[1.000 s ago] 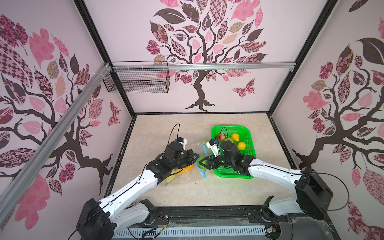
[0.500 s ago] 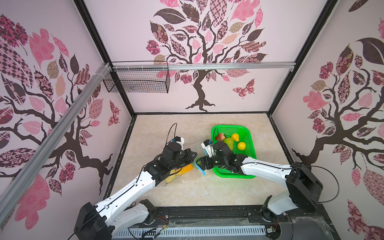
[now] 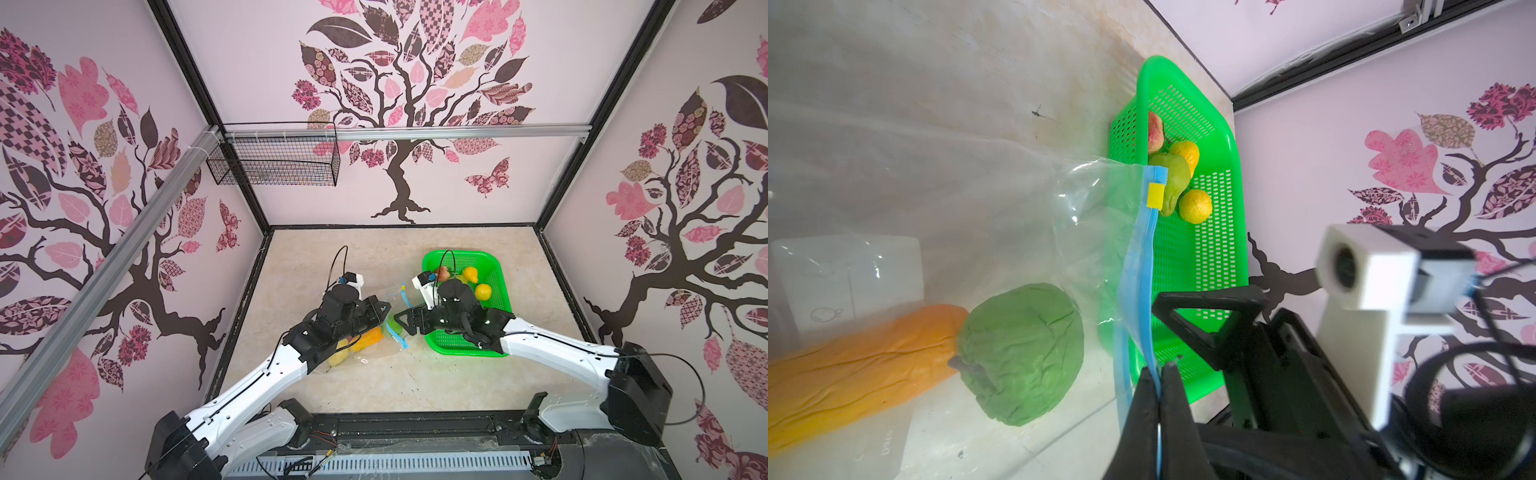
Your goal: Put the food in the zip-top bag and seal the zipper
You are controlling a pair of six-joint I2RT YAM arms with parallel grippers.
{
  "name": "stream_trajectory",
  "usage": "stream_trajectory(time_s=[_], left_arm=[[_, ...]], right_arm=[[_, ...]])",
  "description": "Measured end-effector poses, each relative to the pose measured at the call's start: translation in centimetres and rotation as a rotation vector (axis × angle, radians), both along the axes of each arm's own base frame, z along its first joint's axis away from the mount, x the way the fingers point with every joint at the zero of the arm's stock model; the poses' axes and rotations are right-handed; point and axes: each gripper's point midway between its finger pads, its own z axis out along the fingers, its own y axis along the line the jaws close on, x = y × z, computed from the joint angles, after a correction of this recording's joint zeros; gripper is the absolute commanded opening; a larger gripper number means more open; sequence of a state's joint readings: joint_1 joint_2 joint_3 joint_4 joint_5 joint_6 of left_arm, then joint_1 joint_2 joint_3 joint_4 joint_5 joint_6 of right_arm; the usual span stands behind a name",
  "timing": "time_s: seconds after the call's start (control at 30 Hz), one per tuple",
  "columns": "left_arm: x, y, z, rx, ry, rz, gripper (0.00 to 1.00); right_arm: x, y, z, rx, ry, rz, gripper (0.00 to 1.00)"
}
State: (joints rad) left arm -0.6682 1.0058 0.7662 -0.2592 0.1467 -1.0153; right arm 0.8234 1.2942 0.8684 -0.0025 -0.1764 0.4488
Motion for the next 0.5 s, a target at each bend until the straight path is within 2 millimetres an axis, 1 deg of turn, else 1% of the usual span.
stream_trajectory(time_s=[0.07,0.13,0.23,0.3,0.37,0.5], left_arm=[[0.1,0.1,0.1,-0.002,-0.001,0.007,0.0],[0.1,0.2,0.1,-0.003,-0.001,0.009,0.0],[0.1,0.2,0.1,-0.004,0.0,0.009,0.0],[0.1,0.2,0.1,-0.003,0.0,0.01,0.0],[0.1,0.2,0.1,-0.004,0.0,0.011,0.0],[0.2,0.3,0.2,-0.005,-0.003,0.014,0.0]], right_arm=[[0.5,-1.3,1.3,-0.01,-0.036,-0.05,0.84],[1.2,-2.7,2.1,-0.027,-0.057,-0.101,0.84],[2.7,-5.2,1.9,-0.059,-0.051,-0.183,0.82],[3.3,-6.4,1.4,-0.081,-0.036,-0.214,0.79],[3.1,-6.6,0.8,-0.093,-0.014,-0.208,0.75],[1.8,-5.7,-0.3,-0.073,0.042,-0.144,0.61]])
